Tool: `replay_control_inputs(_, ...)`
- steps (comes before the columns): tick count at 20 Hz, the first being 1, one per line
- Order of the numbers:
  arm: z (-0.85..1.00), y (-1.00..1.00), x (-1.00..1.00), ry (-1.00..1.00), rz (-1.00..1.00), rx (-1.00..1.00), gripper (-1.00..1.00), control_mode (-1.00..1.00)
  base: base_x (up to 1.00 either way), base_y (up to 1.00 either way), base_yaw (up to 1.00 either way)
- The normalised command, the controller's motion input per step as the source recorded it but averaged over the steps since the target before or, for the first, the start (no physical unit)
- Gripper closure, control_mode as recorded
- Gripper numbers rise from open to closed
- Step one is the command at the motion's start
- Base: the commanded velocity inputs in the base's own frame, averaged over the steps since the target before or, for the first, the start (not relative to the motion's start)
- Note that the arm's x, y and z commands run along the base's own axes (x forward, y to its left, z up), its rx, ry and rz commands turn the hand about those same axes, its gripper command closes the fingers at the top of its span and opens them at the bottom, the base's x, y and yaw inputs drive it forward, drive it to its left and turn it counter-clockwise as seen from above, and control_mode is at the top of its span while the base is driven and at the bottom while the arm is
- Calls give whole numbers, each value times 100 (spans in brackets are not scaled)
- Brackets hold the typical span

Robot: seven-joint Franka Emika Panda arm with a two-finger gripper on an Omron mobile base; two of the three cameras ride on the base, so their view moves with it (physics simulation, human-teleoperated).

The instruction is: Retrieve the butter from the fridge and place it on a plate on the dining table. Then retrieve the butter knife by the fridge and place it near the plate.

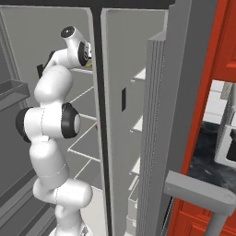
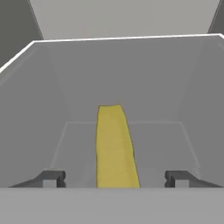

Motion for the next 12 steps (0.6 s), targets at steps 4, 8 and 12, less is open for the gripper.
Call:
replay_control_inputs(4, -18, 0, 2, -1, 0, 6, 100, -100, 0, 0, 0)
replay_control_inputs(8, -5, 0, 3, -1, 0, 2, 100, -100, 0, 0, 0)
replay_control_inputs(12, 0, 1, 3, 0, 0, 0, 100, -100, 0, 0, 0)
